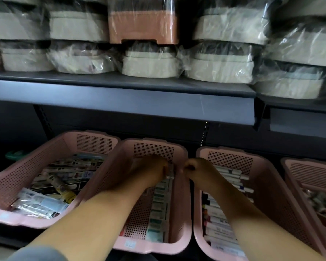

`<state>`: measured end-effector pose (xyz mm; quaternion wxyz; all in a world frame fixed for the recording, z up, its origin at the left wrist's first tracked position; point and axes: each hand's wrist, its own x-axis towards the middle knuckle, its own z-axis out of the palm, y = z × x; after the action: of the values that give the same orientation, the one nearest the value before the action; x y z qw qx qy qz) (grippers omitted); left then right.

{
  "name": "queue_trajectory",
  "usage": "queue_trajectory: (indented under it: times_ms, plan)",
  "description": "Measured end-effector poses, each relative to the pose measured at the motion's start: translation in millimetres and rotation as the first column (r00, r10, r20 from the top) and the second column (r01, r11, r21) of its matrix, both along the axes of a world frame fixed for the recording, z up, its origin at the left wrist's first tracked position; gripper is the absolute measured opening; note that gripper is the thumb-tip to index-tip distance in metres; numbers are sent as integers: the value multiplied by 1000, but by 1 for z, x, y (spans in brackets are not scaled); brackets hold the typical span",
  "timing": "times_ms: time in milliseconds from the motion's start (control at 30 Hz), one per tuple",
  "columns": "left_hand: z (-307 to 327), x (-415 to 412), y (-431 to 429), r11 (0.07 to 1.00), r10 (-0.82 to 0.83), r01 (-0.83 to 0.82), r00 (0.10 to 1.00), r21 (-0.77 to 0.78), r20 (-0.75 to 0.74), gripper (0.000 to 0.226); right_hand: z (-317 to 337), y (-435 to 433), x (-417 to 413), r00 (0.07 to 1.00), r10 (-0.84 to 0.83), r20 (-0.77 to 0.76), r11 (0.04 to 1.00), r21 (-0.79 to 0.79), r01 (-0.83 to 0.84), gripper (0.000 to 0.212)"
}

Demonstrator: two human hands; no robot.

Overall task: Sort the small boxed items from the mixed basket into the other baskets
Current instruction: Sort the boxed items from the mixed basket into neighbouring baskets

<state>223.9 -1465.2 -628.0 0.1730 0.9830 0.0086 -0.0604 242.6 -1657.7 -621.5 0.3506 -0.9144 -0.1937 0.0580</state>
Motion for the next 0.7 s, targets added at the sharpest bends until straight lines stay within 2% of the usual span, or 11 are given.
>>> queue_trajectory:
  times_ms: [100, 233, 367, 600, 700]
  plan:
    - [-11, 4, -4, 1000, 18, -17, 999, -12, 28, 18, 0, 0, 1, 1000, 6, 0, 1000, -19, -6, 30]
    - [-22, 4, -4, 999, 45, -44, 998, -17, 51, 15, -3, -1, 1, 1000, 11, 16, 1000, -12, -10, 25]
    - [-32, 7, 0, 989, 107, -100, 993, -111, 58, 17, -3, -3, 2, 1000, 19, 4, 1000, 0, -19, 16]
    - [-27, 4, -1, 999, 42, -43, 997, 9, 69, 16, -2, -3, 1, 1000, 17, 5, 1000, 4, -17, 28]
    - [-16, 1, -2, 1000, 0, 1, 997, -13, 73, 16, 4, -2, 0, 999, 15, -42, 1000, -20, -16, 26]
